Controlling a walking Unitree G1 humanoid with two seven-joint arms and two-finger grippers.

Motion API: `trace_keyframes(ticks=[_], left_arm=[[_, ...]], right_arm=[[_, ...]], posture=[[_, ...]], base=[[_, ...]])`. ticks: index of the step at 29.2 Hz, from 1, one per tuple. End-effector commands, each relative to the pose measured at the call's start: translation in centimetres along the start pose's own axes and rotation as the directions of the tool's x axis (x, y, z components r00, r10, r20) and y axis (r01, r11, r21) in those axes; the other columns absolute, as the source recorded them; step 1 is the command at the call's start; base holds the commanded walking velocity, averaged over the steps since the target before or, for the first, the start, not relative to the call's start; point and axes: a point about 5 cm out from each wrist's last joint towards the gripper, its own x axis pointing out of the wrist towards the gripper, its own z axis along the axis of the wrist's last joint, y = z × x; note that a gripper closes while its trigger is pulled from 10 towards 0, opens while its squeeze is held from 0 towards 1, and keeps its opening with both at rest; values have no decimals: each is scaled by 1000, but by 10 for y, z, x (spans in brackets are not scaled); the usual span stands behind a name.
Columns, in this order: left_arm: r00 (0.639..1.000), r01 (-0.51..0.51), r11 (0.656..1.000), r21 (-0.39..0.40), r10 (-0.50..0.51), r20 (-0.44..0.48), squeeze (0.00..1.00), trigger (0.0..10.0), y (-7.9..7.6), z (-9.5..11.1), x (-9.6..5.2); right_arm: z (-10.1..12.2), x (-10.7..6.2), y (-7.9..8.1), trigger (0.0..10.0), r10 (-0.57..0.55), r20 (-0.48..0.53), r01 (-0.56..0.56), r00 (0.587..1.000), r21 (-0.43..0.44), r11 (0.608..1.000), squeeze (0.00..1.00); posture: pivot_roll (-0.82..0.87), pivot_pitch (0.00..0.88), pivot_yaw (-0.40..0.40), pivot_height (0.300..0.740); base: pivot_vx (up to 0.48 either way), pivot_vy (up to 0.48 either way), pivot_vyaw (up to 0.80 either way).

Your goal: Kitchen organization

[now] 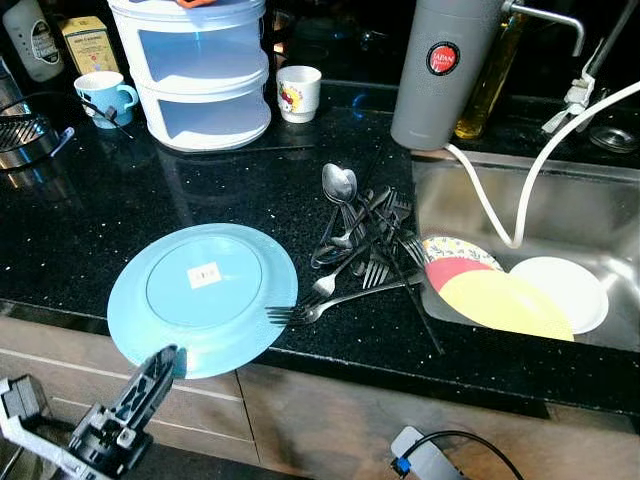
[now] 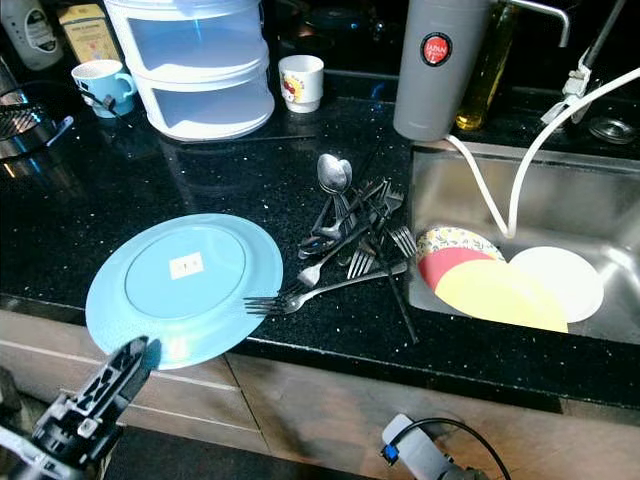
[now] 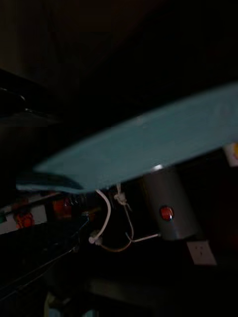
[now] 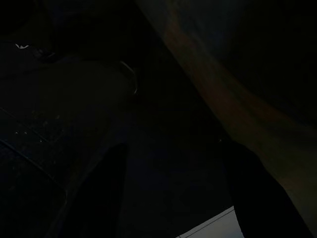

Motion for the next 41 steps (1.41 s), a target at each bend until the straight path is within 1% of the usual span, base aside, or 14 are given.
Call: trace_keyframes(ticks=[1, 4, 5, 6, 7, 8, 14, 23, 25, 30, 34, 36, 38, 41], left_arm=[[1000, -6, 1000, -10, 7, 19, 0, 10000, 0, 1, -1], [1000, 6, 1000, -8, -6, 16, 0, 10000, -1, 0, 3], [1000, 19, 1000, -11, -19, 19, 0, 6275, -3, 1, 5], [1000, 19, 1000, -11, -19, 19, 0, 6275, -3, 1, 5], [999, 24, 1000, -8, -24, 22, 0, 3529, -4, 1, 6], [999, 31, 999, -10, -31, 25, 0, 0, -4, 2, 8], [998, 49, 999, -11, -49, 35, 0, 0, -7, 3, 13], [997, 69, 997, -15, -69, 46, 0, 0, -10, 4, 15], [996, 79, 997, -14, -79, 47, 0, 0, -12, 5, 16], [989, 135, 991, 22, -136, 60, 0, 0, -26, 11, 26], [987, 131, 987, 94, -139, 83, 0, 0, -33, 21, 34], [986, 109, 982, 154, -126, 106, 0, 0, -35, 31, 39], [984, 67, 968, 240, -104, 146, 0, 0, -38, 43, 46], [981, 54, 962, 269, -100, 164, 0, 0, -40, 49, 49]], right_arm=[[-2, 0, 1, 10000, 6, -10, -6, 1000, -7, 1000, 0], [-2, 0, 1, 10000, 5, -10, -5, 1000, -6, 1000, 0], [-2, 0, 1, 10000, 5, -11, -5, 1000, -7, 1000, 0], [-2, 0, 1, 10000, 5, -11, -5, 1000, -7, 1000, 0], [-3, 0, 2, 10000, 6, -11, -6, 1000, -7, 1000, 0], [-3, 0, 2, 10000, 6, -12, -6, 1000, -8, 1000, 0], [-3, 0, 1, 10000, 6, -13, -6, 1000, -9, 1000, 0], [-3, 0, 1, 10000, 5, -14, -5, 1000, -11, 1000, 0], [-3, 0, 1, 10000, 5, -14, -5, 1000, -12, 1000, 0], [-2, 0, 0, 10000, 5, -14, -6, 1000, -14, 1000, 0], [-2, 0, 0, 10000, 5, -14, -5, 1000, -15, 1000, 0], [-2, 0, 1, 10000, 5, -13, -6, 1000, -16, 1000, 0], [-2, 0, 1, 10000, 6, -13, -6, 1000, -17, 1000, 0], [-2, 0, 1, 10000, 6, -13, -6, 1000, -17, 1000, 0]], posture=[[101, 21, -12, 740], [97, 19, -11, 740], [96, 18, -12, 740], [96, 18, -12, 740], [96, 16, -14, 740], [96, 16, -14, 740], [94, 14, -14, 740], [94, 15, -14, 740], [94, 17, -15, 740], [96, 18, -14, 740], [97, 18, -14, 740], [100, 18, -14, 740], [100, 19, -14, 740], [101, 18, -14, 740]], base=[[0, 0, 0], [0, 0, 0], [0, 0, 0], [0, 0, 0], [0, 0, 0], [0, 0, 0], [0, 0, 0], [0, 0, 0], [0, 0, 0], [0, 0, 0], [0, 0, 0], [0, 0, 0], [0, 0, 0], [0, 0, 0]])
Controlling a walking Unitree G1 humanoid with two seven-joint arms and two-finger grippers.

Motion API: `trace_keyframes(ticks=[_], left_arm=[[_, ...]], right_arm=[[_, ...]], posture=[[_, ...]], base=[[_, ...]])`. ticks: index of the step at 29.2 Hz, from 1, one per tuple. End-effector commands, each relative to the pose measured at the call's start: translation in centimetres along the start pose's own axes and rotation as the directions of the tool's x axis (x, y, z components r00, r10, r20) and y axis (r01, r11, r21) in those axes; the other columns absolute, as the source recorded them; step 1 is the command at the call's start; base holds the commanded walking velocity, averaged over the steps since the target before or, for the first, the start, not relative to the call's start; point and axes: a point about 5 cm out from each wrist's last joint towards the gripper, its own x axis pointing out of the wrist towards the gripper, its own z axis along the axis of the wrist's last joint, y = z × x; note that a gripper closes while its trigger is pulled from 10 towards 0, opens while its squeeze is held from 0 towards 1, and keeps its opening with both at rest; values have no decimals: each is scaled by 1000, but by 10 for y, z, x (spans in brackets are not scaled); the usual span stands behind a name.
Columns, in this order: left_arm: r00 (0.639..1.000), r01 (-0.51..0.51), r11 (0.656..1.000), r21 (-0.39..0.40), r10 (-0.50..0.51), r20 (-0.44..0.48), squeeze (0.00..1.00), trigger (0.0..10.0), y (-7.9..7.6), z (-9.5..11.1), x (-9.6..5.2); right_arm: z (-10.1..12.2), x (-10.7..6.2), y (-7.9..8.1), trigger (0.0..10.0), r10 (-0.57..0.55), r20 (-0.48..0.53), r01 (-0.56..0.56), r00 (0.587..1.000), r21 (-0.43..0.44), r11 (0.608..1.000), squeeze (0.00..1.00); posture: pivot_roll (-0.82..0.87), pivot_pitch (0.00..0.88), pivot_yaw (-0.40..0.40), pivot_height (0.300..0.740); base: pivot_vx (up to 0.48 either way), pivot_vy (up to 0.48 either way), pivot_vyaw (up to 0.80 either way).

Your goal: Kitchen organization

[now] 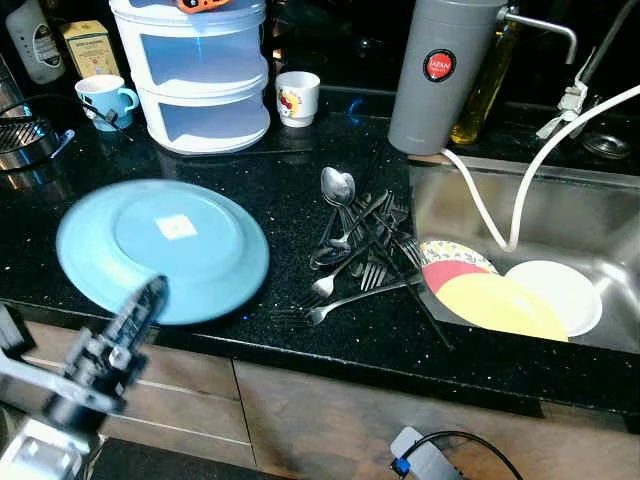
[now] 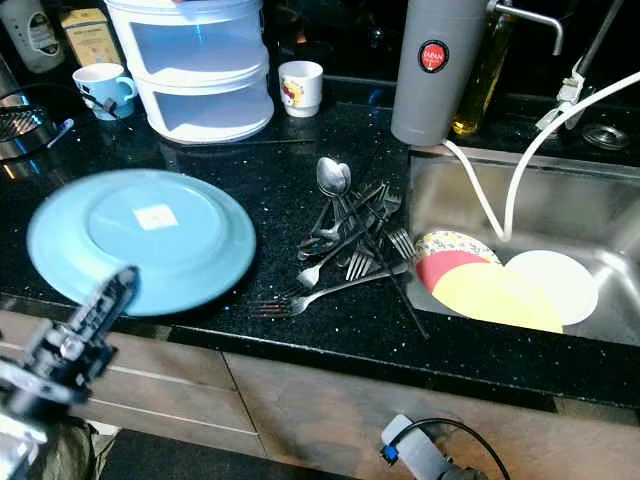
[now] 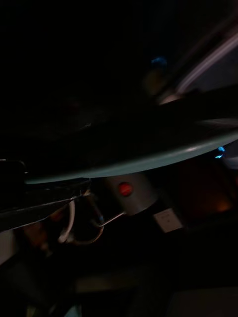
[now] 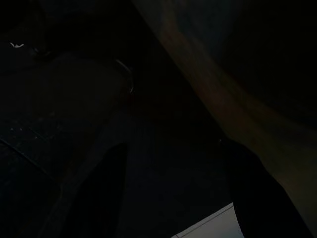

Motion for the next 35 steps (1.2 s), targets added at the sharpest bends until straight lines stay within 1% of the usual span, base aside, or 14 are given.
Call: trace_keyframes(ticks=[1, 5, 9, 11, 13, 14, 15, 16, 17, 22, 27, 31, 34, 35], left_arm=[[1000, -27, 995, 96, 26, 13, 0, 0, -2, 10, 6], [999, 29, 984, 173, -32, 17, 0, 0, -16, 19, 23], [985, 173, 977, 125, -174, -4, 0, 0, -37, 17, 37], [950, 310, 949, 58, -307, -50, 0, 824, -54, 10, 45], [937, 347, 937, 36, -344, -65, 0, 1059, -59, 8, 46], [890, 443, 896, -34, -444, -103, 0, 4549, -71, -1, 48], [890, 443, 896, -34, -444, -103, 0, 4549, -71, -1, 48], [866, 479, 875, -63, -483, -126, 0, 7922, -75, -5, 49], [852, 494, 867, -67, -498, -160, 0, 10000, -76, -11, 52], [855, 480, 875, -57, -482, -192, 0, 10000, -70, -18, 64], [855, 478, 876, 72, -444, -269, 0, 10000, -67, -24, 96], [828, 534, 799, 276, -428, -362, 0, 10000, -73, -21, 130], [816, 554, 771, 314, -428, -388, 0, 10000, -75, -21, 137], [772, 616, 682, 395, -422, -476, 0, 10000, -81, -27, 151]], right_arm=[[-1, 0, 1, 10000, 6, -10, -6, 1000, -11, 1000, 0], [-1, 0, 1, 10000, 6, -10, -6, 1000, -10, 1000, 0], [-1, 0, 1, 10000, 3, -8, -3, 1000, -8, 1000, 0], [-2, 0, 1, 10000, 0, -11, 0, 1000, -2, 1000, 0], [-2, 0, 1, 10000, 2, -14, -2, 1000, 0, 1000, 0], [-2, 1, 2, 10000, 3, -20, -3, 1000, -8, 1000, 0], [-2, 1, 2, 10000, 3, -20, -3, 1000, -8, 1000, 0], [-2, 1, 2, 10000, 5, -23, -5, 1000, -3, 1000, 0], [-2, 1, 2, 10000, 7, -25, -7, 1000, 3, 1000, 0], [-1, 1, 2, 10000, 6, -25, -6, 1000, 12, 1000, 0], [-1, 1, 3, 10000, 1, -22, 0, 1000, 20, 1000, 0], [0, 2, 3, 10000, -3, -20, 3, 1000, 27, 1000, 0], [0, 2, 3, 10000, -3, -20, 3, 1000, 28, 1000, 0], [0, 2, 4, 10000, -2, -20, 3, 1000, 29, 1000, 0]], posture=[[100, 18, -13, 740], [97, 17, -11, 740], [95, 14, -11, 740], [93, 10, -9, 740], [92, 9, -7, 740], [88, 4, -4, 740], [88, 4, -4, 740], [86, 4, -3, 740], [82, 0, 2, 740], [75, 0, 7, 740], [67, 0, 17, 740], [68, 0, 18, 740], [68, 0, 18, 740], [65, 0, 24, 740]], base=[[0, 0, 0], [0, 0, 0], [0, 0, 0], [0, 0, 0], [0, 0, 0], [0, 0, -663], [0, 0, -663], [0, 0, -788], [0, 0, -788], [0, 0, -795], [0, 0, -798], [0, 0, -794], [0, 0, -796], [0, 0, -800]])
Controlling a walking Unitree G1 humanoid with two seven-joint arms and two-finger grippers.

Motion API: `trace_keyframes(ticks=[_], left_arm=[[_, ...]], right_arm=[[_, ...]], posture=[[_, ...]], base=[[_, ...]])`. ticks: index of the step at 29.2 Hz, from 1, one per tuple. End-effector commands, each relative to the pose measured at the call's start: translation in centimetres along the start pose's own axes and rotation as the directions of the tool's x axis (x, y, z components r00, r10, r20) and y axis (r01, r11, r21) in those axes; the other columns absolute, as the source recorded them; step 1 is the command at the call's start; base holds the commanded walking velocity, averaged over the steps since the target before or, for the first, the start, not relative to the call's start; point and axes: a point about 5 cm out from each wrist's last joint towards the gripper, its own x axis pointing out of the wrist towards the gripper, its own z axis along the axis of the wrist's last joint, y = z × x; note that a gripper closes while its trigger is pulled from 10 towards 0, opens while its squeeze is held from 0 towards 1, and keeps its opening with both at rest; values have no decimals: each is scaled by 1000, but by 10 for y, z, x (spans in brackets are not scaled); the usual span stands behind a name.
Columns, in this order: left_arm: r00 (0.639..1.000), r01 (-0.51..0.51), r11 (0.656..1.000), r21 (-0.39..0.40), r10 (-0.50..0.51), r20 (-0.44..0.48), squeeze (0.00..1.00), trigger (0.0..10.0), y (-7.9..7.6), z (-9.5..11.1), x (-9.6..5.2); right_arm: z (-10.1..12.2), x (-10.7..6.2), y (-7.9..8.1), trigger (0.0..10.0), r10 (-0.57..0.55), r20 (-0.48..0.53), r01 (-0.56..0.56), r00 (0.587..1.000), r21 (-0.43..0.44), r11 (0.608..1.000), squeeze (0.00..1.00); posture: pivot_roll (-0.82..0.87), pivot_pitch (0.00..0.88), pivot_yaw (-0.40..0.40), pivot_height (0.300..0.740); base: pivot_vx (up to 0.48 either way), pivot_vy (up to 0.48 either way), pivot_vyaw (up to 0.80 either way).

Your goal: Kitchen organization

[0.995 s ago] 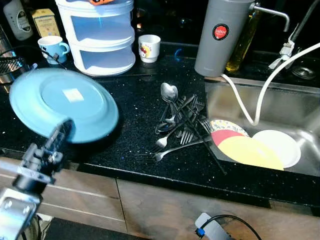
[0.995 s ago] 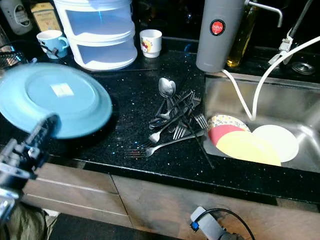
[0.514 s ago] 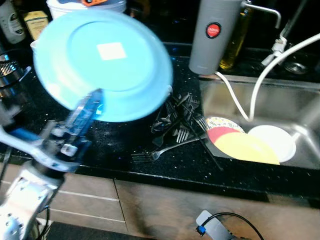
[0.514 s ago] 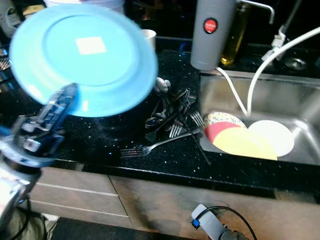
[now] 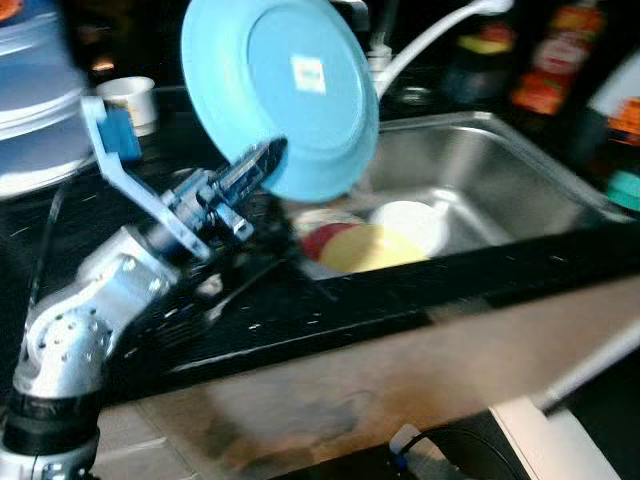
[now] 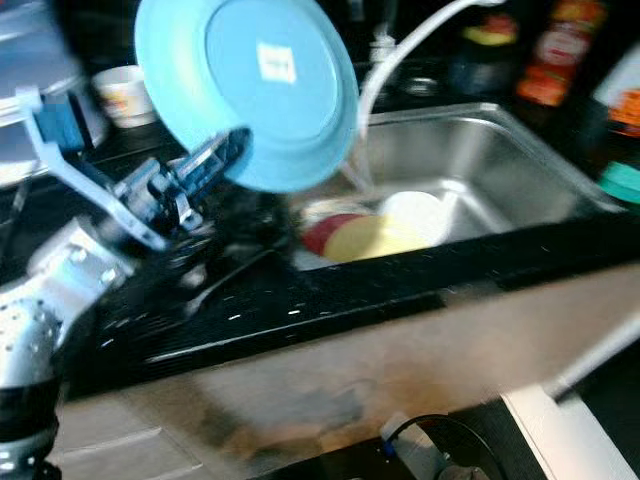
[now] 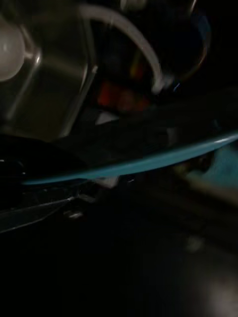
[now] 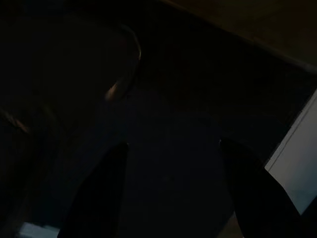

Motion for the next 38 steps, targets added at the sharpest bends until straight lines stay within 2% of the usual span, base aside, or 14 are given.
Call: trace_keyframes(ticks=[1, 2, 6, 9, 11, 12, 13, 14, 17, 22, 25, 29, 33, 38], left_arm=[[995, 46, 991, 128, -33, -99, 0, 10000, 2, -2, 12], [995, 46, 991, 128, -33, -99, 0, 10000, 2, -2, 12], [970, 155, 939, 305, -86, -229, 0, 10000, -2, -7, 38], [949, 151, 897, 415, -15, -314, 0, 10000, 6, -13, 48], [928, 162, 840, 517, 49, -370, 0, 10000, 15, -17, 52], [928, 162, 840, 517, 49, -370, 0, 10000, 15, -17, 52], [881, 182, 734, 654, 174, -440, 0, 10000, 35, -22, 55], [881, 182, 734, 654, 174, -440, 0, 10000, 35, -22, 55], [814, 220, 610, 761, 315, -488, 0, 10000, 64, -24, 57], [757, 294, 531, 795, 379, -533, 0, 10000, 79, -28, 59], [741, 319, 517, 794, 386, -549, 0, 10000, 82, -29, 60], [679, 452, 442, 775, 393, -620, 0, 10000, 93, -39, 64], [648, 528, 420, 738, 362, -670, 0, 10000, 95, -49, 66], [615, 592, 452, 667, 281, -737, 0, 10000, 92, -62, 66]], right_arm=[[3, 1, 1, 10000, -3, 9, 3, 1000, 1, 1000, 0], [3, 1, 1, 10000, -3, 9, 3, 1000, 1, 1000, 0], [3, 1, 2, 10000, -4, 10, 4, 1000, 9, 1000, 0], [2, 1, 3, 10000, -5, 10, 5, 1000, 13, 1000, 0], [2, 1, 3, 10000, -6, 12, 6, 1000, 11, 1000, 0], [2, 1, 3, 10000, -6, 12, 6, 1000, 11, 1000, 0], [3, 2, 3, 10000, -10, 19, 10, 1000, 13, 1000, 0], [3, 2, 3, 10000, -10, 19, 10, 1000, 13, 1000, 0], [4, 2, 3, 10000, -14, 23, 14, 1000, 7, 1000, 0], [4, 2, 3, 10000, -16, 26, 16, 1000, 9, 1000, 0], [4, 2, 3, 10000, -17, 26, 16, 1000, 9, 1000, 0], [3, 1, 3, 10000, -19, 28, 18, 999, 9, 1000, 0], [3, 2, 4, 10000, -19, 28, 19, 999, 10, 1000, 0], [2, 2, 5, 10000, -21, 29, 21, 999, 13, 1000, 0]], posture=[[63, 0, 27, 740], [63, 0, 27, 740], [55, 0, 36, 740], [52, 0, 42, 740], [51, 0, 44, 740], [51, 0, 44, 740], [56, 0, 47, 740], [56, 0, 47, 740], [53, 0, 54, 740], [49, 0, 61, 740], [48, 0, 63, 740], [41, 0, 66, 740], [31, 0, 73, 740], [14, 13, 84, 740]], base=[[0, 0, -800], [0, 0, -800], [0, 0, -800], [0, 0, -800], [0, 0, -794], [0, 0, -788], [0, 0, 0], [0, 0, 0], [0, 0, 0], [0, 0, 0], [0, 0, 0], [0, 0, 0], [0, 0, 0], [0, 0, 0]])
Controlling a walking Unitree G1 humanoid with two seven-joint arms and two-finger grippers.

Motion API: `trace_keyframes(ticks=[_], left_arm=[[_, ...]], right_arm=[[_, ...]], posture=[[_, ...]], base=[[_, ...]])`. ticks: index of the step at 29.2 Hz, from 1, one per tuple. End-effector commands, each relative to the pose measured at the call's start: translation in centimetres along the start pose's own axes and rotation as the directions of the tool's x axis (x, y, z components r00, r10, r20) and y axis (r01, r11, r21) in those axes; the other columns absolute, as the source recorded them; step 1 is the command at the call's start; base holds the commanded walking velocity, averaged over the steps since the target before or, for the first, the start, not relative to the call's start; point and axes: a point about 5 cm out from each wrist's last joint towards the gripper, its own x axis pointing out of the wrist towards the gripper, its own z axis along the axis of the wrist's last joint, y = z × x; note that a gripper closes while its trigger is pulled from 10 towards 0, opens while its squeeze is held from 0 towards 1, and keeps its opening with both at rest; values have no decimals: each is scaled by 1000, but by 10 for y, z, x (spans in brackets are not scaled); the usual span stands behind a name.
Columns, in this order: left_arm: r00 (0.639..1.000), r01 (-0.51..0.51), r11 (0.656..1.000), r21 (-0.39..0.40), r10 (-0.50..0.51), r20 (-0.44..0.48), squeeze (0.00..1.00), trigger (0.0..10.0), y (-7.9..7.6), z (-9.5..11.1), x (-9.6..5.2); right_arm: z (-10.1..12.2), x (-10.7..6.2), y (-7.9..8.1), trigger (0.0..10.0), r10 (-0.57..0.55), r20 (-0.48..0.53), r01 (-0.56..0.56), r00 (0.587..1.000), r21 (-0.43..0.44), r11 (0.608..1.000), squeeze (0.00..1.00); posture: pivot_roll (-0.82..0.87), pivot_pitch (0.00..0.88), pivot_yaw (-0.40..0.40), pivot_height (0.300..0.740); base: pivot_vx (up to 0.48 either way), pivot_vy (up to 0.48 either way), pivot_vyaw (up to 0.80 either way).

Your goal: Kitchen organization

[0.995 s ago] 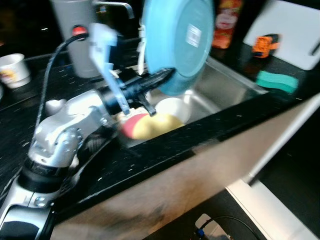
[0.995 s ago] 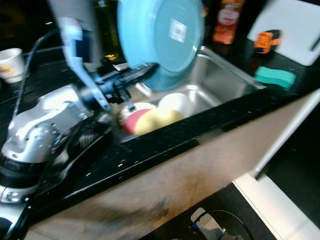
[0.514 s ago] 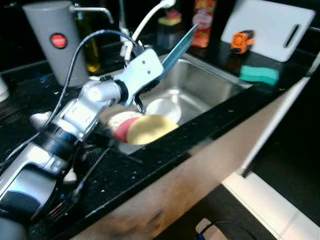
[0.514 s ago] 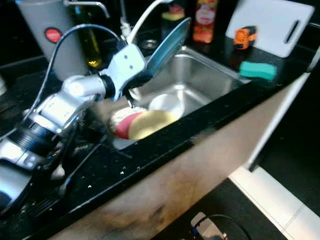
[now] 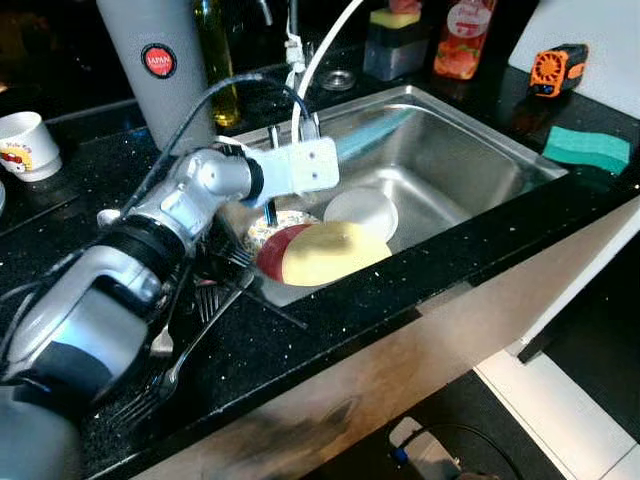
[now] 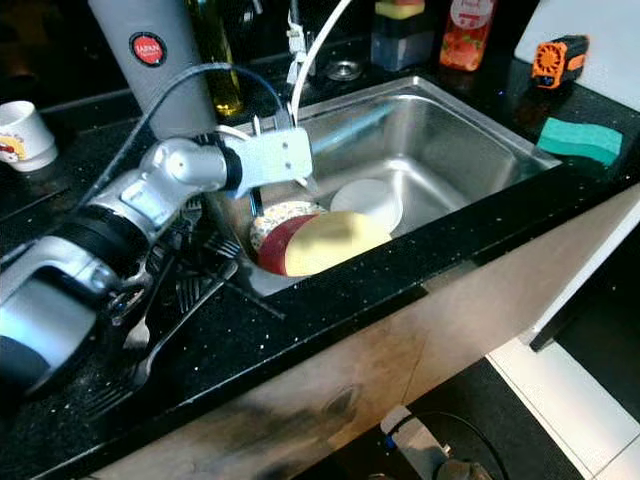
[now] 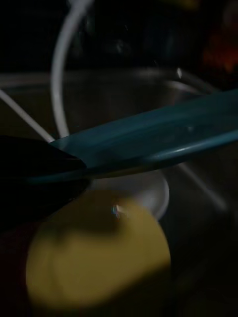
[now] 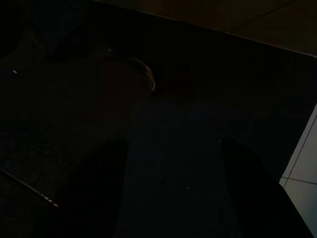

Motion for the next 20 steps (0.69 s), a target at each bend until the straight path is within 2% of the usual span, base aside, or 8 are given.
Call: trace_keyframes(ticks=[1, 5, 11, 12, 13, 14, 15, 20], left_arm=[[999, 43, 999, 14, -43, 6, 0, 10000, 0, 2, 1], [993, 118, 993, -25, -117, 34, 0, 10000, -5, 3, 6], [988, 152, 986, -69, -148, 53, 0, 10000, -7, 1, 11], [987, 155, 985, -75, -151, 58, 78, 10000, -8, 2, 11], [987, 155, 985, -75, -151, 58, 78, 10000, -8, 2, 11], [987, 154, 985, -77, -150, 59, 380, 10000, -8, 2, 12], [988, 148, 986, -70, -144, 61, 1000, 10000, -8, 2, 12], [995, 71, 996, -48, -67, 76, 1000, 10000, -2, 5, 12]], right_arm=[[-5, 1, 7, 10000, 17, -6, -17, 1000, 13, 1000, 0], [-6, 1, 9, 10000, 17, -4, -17, 1000, 15, 1000, 0], [-7, 1, 11, 10000, 18, -4, -18, 1000, 16, 1000, 0], [-7, 1, 11, 10000, 18, -3, -18, 1000, 17, 1000, 0], [-7, 1, 11, 10000, 18, -3, -18, 1000, 17, 1000, 0], [-7, 1, 11, 10000, 17, -2, -17, 1000, 17, 1000, 0], [-7, 1, 11, 10000, 17, -2, -17, 1000, 18, 1000, 0], [-7, 1, 11, 10000, 14, 2, -14, 1000, 18, 1000, 0]], posture=[[13, 14, 85, 740], [8, 25, 87, 740], [-5, 38, 96, 740], [-6, 39, 97, 740], [-6, 39, 97, 740], [-6, 39, 97, 740], [-6, 39, 97, 740], [-7, 40, 96, 740]], base=[[0, 0, 0], [0, 0, 0], [0, 0, 0], [0, 0, 0], [0, 0, 0], [0, 0, 0], [0, 0, 0], [0, 0, 0]])
